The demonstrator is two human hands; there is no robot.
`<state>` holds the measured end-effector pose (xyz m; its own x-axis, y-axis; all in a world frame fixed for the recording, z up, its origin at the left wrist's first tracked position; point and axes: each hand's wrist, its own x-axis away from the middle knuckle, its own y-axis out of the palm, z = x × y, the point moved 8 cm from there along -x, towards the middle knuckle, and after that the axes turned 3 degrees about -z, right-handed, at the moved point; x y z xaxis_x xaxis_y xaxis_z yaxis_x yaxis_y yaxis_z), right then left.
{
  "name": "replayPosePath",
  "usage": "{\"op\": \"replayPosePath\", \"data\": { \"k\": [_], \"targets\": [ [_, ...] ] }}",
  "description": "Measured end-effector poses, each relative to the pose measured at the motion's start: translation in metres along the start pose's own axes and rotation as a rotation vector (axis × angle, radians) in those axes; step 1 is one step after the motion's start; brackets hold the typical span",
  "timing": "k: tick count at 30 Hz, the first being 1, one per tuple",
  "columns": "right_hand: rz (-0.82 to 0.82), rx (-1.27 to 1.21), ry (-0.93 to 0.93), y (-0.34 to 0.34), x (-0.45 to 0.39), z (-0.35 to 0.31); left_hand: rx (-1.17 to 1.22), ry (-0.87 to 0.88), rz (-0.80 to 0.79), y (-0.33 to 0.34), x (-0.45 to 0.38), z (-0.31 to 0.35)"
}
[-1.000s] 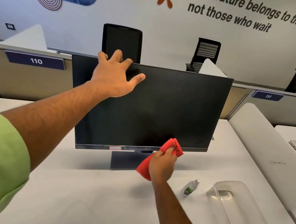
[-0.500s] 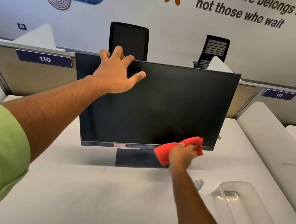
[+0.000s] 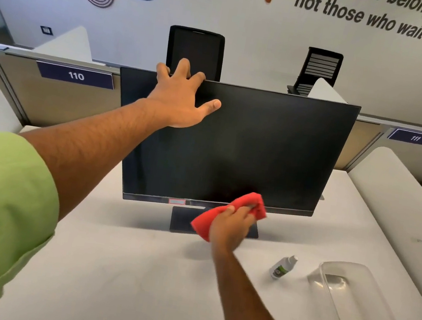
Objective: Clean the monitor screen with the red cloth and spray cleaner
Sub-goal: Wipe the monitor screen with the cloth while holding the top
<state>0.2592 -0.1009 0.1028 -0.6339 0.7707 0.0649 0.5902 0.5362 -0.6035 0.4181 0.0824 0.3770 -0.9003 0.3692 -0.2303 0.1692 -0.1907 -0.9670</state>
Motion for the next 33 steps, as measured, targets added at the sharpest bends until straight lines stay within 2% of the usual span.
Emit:
{"op": "replayPosePath", "data": {
  "k": [3, 6, 11, 14, 17, 23, 28, 33],
  "targets": [
    [-0.098, 0.116, -0.066, 0.019, 0.022, -0.009, -0.01, 0.006, 0.002, 0.001, 0.001, 0.001],
    [-0.075, 0.13, -0.048, 0.005, 0.002, -0.006, 0.012, 0.013, 0.004, 0.002, 0.001, 0.0],
    [0.081, 0.048, 0.137, -0.064, -0.081, 0.023, 0.052, 0.015, 0.01, 0.004, 0.001, -0.006],
    [0.113, -0.028, 0.285, -0.097, -0.117, 0.047, 0.065, 0.026, 0.02, 0.005, 0.002, -0.003],
    [0.114, -0.085, 0.35, -0.099, -0.117, 0.054, 0.033, 0.018, 0.025, 0.004, 0.003, -0.001],
    [0.04, 0.027, 0.118, -0.031, -0.036, 0.006, -0.035, 0.025, 0.047, 0.001, 0.007, -0.001],
    [-0.163, 0.058, -0.076, 0.054, 0.063, -0.037, -0.046, 0.01, 0.042, -0.004, 0.008, -0.001],
    [-0.225, 0.08, -0.1, 0.063, 0.069, -0.049, -0.048, 0.013, 0.036, -0.005, 0.009, -0.01]
  ]
}}
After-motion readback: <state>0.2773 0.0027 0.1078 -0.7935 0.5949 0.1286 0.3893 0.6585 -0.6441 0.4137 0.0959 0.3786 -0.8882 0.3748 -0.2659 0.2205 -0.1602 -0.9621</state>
